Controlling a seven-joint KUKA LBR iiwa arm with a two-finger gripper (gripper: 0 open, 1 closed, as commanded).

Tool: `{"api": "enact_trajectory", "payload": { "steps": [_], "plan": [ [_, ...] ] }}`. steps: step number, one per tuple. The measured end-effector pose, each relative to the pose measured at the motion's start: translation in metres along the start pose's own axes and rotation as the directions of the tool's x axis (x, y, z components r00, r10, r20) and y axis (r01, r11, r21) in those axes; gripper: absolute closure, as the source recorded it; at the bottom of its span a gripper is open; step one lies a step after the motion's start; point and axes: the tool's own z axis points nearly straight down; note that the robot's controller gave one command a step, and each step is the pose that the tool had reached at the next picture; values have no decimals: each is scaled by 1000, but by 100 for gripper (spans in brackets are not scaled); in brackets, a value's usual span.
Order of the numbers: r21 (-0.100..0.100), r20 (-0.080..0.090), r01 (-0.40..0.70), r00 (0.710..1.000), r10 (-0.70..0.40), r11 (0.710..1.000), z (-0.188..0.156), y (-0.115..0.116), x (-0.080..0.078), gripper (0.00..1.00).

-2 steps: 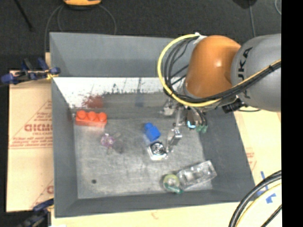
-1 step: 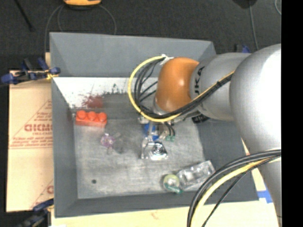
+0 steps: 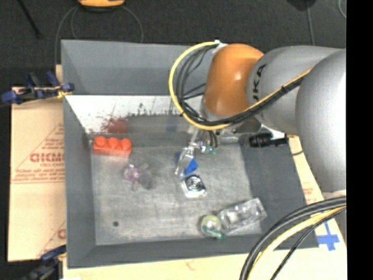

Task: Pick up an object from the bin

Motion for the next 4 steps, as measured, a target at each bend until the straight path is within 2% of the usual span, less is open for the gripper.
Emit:
{"api": "enact_trajectory", "payload": {
  "steps": [1,2,3,4],
  "plan": [
    [-7,-6,140,990,-140,990,62,-65,-26,0],
    [3,2,273,962,-273,962,55,9,-13,0],
    [3,3,339,941,-339,941,-32,20,2,0],
    [2,5,548,836,-548,836,66,-15,29,0]
  ]
}}
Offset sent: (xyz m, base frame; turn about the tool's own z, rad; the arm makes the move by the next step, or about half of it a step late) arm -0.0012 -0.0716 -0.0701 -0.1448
